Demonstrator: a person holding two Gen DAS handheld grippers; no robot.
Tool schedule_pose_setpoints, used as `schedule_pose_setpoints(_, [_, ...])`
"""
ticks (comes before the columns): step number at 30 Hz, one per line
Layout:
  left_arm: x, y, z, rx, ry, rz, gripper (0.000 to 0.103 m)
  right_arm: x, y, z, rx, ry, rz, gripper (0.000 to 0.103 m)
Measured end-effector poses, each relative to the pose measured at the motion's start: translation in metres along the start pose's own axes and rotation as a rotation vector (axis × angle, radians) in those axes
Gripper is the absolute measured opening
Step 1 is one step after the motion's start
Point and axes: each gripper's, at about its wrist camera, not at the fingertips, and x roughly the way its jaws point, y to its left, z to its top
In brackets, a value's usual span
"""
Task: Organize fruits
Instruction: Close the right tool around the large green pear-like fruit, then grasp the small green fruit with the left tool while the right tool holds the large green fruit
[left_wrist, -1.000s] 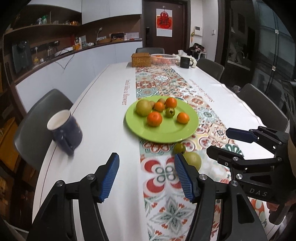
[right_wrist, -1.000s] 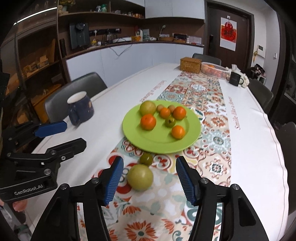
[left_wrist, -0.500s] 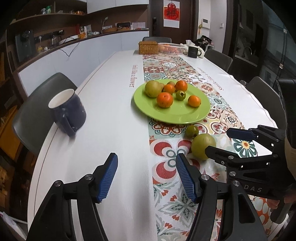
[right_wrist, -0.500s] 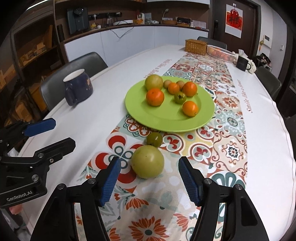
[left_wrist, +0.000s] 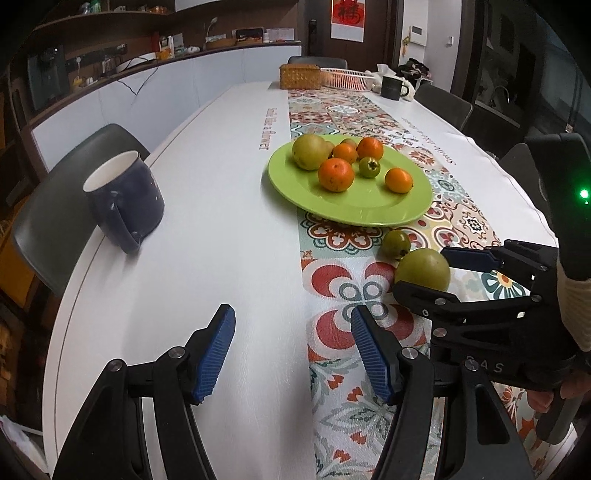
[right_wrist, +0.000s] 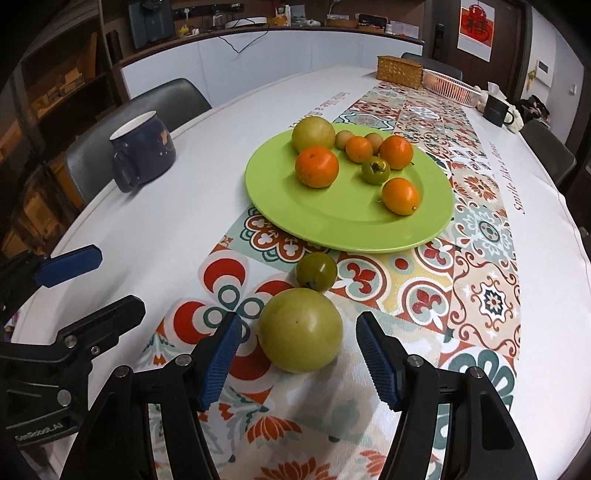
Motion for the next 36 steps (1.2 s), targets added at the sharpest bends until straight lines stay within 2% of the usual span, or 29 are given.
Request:
schedule_pose_setpoints(4, [0.008, 0.000, -0.001, -0.006, 0.019, -0.001, 0.064, 0.004, 0.001, 0.000, -0.006, 0.010, -0.001, 0.063])
schedule_pose_setpoints(12, [0.013, -0.002, 0.001, -0.004, 0.027, -0.002, 0.064, 0.009, 0.002, -0.004, -0.019, 0.015, -0.017, 0.051])
schedule_pose_setpoints(22, [0.006, -0.007, 0.007, 0.004, 0.005, -0.023, 0.064, -0.004, -0.003, -0.005, 0.008, -0.029, -0.006, 0.050])
schedule_pose_setpoints(36, [0.008, -0.042, 0.032, 0.075, -0.049, -0.118, 0.064, -0.038, -0.039, -0.007, 0.086, -0.119, -0.113, 0.050])
